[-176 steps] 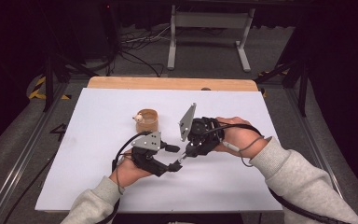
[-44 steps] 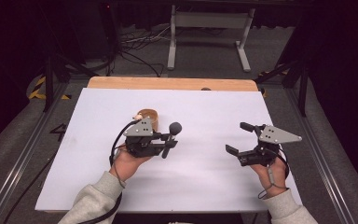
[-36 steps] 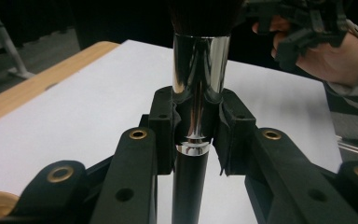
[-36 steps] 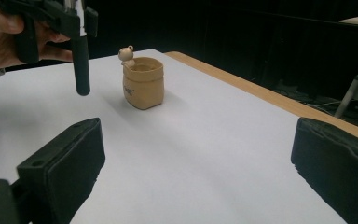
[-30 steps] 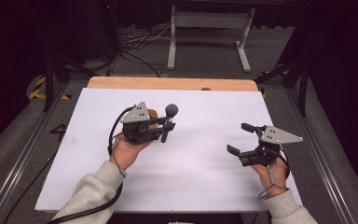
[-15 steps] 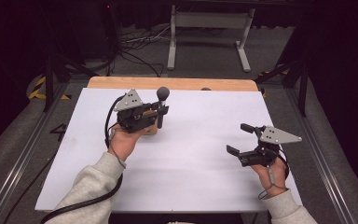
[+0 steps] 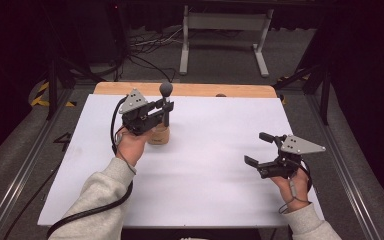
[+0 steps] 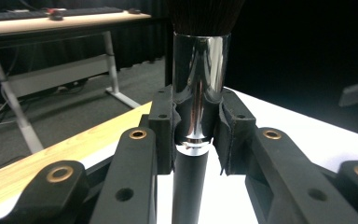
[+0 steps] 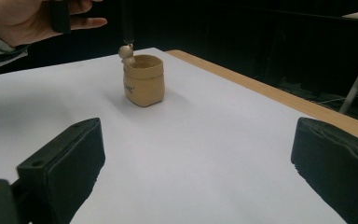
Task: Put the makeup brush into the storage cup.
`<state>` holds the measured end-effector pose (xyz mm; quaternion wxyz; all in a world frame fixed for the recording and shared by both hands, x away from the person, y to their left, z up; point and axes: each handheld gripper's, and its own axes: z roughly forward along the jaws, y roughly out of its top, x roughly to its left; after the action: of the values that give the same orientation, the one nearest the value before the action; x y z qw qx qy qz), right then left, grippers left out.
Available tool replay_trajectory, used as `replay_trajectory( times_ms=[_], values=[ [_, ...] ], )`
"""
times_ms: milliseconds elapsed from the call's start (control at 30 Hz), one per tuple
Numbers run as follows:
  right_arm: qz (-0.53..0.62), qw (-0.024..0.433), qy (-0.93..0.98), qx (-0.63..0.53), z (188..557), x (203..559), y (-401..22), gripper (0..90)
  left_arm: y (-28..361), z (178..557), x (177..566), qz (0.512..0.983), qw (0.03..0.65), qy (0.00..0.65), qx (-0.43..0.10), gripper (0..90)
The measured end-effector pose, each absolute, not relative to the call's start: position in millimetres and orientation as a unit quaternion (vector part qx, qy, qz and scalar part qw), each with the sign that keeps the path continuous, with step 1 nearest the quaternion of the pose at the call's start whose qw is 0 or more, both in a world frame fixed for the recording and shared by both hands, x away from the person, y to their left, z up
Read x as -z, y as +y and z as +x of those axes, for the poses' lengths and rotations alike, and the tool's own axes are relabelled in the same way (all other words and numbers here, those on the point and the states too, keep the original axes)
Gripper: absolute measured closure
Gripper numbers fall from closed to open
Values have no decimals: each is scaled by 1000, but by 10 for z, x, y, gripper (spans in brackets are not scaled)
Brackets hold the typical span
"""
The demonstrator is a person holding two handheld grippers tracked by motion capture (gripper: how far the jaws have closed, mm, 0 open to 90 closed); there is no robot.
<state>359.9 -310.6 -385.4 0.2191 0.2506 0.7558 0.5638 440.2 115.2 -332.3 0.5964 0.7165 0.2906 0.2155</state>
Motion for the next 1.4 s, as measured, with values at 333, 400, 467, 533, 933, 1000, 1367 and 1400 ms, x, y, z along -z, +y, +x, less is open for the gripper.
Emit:
replay_trajectory(
  times_ms=[333,400,467,533,933,1000,1367,1400],
  values=[
    [249,215,757,-565,3593,3859,-3104,28,1181,4511,3365,703,583,325,-245,711],
    [249,215,757,-564,3587,3858,-3103,29,1181,4530,3368,699,582,332,-251,711],
    [249,216,757,-564,3586,3856,-3105,29,1174,4547,3374,696,580,338,-253,711],
    [249,216,755,-566,3585,3855,-3108,29,1169,4561,3378,694,578,344,-257,711],
    [247,212,756,-567,3580,3858,-3107,29,1166,4611,3412,682,575,367,-264,710],
    [246,211,756,-569,3582,3860,-3107,28,1171,4629,3453,682,577,367,-260,710],
    [245,206,758,-568,3588,3881,-3091,28,1205,4691,3597,687,574,367,-252,708],
    [245,205,759,-568,3589,3882,-3089,28,1209,4699,3608,685,575,368,-253,708]
  ],
)
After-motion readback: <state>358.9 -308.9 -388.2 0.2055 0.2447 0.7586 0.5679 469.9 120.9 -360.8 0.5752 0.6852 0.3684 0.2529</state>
